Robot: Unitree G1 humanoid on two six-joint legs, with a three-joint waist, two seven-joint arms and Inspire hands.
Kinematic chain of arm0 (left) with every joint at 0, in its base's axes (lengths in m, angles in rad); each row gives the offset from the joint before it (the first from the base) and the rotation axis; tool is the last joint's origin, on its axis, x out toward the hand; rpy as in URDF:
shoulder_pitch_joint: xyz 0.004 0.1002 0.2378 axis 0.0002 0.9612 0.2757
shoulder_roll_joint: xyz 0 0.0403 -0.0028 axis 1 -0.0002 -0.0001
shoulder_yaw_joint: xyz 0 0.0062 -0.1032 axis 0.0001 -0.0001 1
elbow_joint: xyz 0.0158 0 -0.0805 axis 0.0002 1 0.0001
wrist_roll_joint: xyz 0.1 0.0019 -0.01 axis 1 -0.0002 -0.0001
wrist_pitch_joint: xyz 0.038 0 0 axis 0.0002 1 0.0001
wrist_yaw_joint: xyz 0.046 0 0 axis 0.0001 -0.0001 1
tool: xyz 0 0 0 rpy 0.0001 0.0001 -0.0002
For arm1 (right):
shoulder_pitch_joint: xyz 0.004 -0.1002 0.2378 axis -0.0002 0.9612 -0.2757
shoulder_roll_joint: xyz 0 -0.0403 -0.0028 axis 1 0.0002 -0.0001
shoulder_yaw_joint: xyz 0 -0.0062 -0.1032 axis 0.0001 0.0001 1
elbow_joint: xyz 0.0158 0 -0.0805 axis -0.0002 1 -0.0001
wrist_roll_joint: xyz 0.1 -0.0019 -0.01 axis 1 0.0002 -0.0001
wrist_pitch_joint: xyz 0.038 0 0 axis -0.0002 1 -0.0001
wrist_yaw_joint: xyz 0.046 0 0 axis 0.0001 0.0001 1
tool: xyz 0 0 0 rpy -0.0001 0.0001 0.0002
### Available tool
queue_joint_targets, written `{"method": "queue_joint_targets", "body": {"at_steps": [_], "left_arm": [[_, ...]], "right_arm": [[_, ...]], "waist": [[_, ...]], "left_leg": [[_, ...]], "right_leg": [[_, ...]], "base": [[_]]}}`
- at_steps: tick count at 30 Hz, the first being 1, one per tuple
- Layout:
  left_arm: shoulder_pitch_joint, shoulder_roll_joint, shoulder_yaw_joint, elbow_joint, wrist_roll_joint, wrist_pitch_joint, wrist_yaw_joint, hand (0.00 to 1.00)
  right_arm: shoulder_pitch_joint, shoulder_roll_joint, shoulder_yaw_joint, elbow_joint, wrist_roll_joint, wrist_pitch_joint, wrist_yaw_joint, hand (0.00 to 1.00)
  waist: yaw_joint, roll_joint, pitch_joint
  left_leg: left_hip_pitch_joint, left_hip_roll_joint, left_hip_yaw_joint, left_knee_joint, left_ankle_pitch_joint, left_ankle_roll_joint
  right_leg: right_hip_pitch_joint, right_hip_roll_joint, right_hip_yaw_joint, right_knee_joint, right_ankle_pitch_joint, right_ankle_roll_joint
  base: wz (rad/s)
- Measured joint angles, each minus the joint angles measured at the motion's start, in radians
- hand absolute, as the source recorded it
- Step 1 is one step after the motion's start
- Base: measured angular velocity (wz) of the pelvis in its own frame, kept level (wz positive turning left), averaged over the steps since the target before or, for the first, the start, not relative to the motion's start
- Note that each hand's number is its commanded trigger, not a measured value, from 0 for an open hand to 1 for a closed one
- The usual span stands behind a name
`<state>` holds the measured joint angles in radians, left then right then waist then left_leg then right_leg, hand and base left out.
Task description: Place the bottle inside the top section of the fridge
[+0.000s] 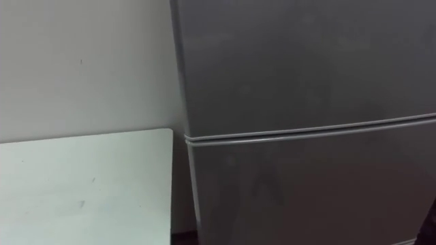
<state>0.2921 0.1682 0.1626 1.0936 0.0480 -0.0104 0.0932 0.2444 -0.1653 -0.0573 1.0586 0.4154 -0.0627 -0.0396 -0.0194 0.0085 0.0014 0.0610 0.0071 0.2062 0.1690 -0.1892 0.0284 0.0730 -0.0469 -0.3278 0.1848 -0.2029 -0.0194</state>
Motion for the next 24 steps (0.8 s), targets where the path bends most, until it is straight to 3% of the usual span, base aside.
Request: {"method": "queue_joint_targets", "body": {"at_steps": [7, 14, 24], "left_arm": [[-0.004, -0.004, -0.07, 0.008, 0.055, 0.007, 0.0, 0.0], [-0.003, -0.019, -0.071, 0.008, 0.064, 0.03, 0.0, 0.0], [-0.002, -0.026, -0.07, 0.007, 0.067, 0.035, 0.003, 0.0]], "right_arm": [[-0.043, 0.016, 0.048, 0.024, -0.035, 0.0, 0.078, 0.0], [-0.049, 0.015, 0.077, 0.033, -0.034, 0.0, 0.108, 0.0], [-0.048, 0.016, 0.077, 0.052, -0.032, 0.001, 0.117, 0.0]], "waist": [[0.0, 0.006, -0.0005], [0.001, 0.02, 0.0], [0.0, 0.016, -0.0006]], "left_leg": [[0.001, 0.0, 0.0, -0.001, -0.002, 0.0], [0.002, 0.0, 0.0, 0.0, -0.002, 0.0], [0.01, 0.0, -0.001, 0.001, -0.002, 0.0]], "right_leg": [[0.001, 0.001, 0.0, -0.002, 0.0, 0.0], [0.005, 0.001, -0.001, -0.003, 0.0, 0.0], [0.013, 0.001, 0.0, -0.003, 0.0, 0.0]], "base": [[0.0], [0.0], [0.0]]}}
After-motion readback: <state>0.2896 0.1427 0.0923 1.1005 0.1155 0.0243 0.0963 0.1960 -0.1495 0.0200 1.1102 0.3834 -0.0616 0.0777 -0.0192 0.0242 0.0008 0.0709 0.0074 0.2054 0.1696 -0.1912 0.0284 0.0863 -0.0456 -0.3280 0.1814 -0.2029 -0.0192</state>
